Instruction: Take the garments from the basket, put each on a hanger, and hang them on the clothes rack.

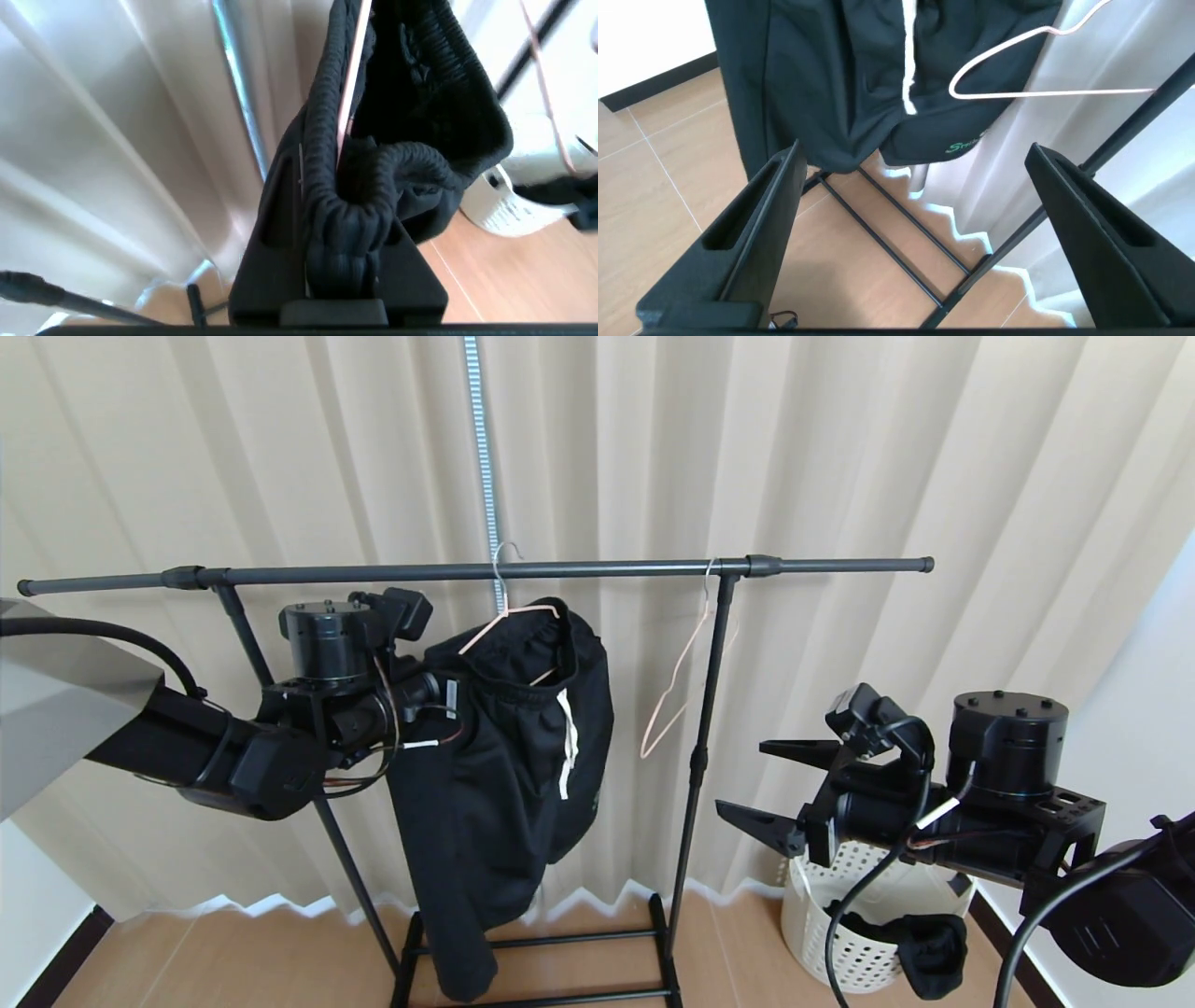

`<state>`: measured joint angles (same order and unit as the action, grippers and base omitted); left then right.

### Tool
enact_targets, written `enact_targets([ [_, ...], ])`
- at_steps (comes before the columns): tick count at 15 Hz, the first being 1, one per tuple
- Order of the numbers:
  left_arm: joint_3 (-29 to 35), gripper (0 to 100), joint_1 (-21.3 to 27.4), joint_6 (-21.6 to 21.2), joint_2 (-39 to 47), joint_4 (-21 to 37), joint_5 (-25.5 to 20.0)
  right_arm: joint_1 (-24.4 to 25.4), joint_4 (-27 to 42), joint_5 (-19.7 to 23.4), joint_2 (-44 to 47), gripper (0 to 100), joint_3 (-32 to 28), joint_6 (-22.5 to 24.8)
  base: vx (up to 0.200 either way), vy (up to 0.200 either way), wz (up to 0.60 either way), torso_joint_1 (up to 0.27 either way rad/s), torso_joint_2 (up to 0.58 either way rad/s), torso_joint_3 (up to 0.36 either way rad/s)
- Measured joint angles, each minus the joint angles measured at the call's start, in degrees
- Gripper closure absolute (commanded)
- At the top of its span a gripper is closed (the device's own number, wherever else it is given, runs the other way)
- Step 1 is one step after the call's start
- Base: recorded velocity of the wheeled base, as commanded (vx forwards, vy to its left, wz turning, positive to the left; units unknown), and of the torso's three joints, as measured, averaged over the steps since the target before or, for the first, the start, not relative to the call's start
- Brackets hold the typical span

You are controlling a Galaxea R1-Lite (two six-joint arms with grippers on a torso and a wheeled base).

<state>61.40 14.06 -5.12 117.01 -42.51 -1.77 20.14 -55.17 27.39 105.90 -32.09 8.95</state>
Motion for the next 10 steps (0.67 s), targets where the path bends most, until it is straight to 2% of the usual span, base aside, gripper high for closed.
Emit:
enact_targets([
  [5,6.42,100,0.0,0.3,4.8,-0.05,0.51,-0.05,0.0,0.02,0.0,0,0.15,0.0,0.0,0.0,0.0,0.0,0.0,0.0],
  [10,9.11,100,0.0,0.39,8.33,0.0,0.54,-0.02,-0.02,0.0,0.13,0,0.28,0.0,0.0,0.0,0.0,0.0,0.0,0.0],
])
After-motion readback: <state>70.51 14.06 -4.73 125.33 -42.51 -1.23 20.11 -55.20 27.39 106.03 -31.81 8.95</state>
